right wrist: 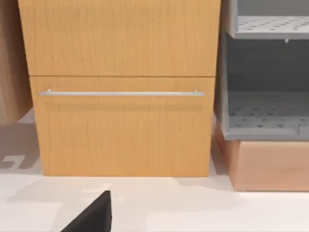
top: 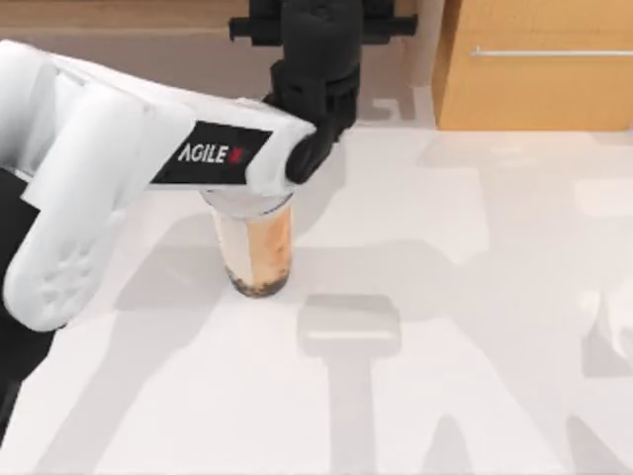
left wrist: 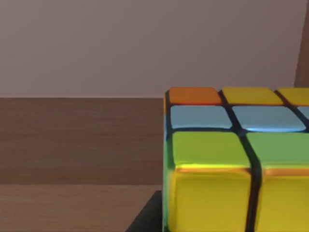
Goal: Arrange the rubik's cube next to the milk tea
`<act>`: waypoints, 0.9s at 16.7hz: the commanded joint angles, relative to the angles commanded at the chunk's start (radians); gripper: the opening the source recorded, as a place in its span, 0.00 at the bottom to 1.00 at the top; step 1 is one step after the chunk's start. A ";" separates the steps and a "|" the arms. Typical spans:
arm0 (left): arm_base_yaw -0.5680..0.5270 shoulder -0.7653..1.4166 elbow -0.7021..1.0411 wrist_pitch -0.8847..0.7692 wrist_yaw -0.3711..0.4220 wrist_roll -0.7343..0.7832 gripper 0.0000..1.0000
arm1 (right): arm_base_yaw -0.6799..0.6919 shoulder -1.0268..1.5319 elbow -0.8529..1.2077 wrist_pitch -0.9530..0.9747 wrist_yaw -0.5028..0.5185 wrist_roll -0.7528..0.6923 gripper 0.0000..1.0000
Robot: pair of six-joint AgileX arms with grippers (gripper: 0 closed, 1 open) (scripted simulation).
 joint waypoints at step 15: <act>0.249 -0.411 0.082 -1.153 0.312 -0.382 0.00 | 0.000 0.000 0.000 0.000 0.000 0.000 1.00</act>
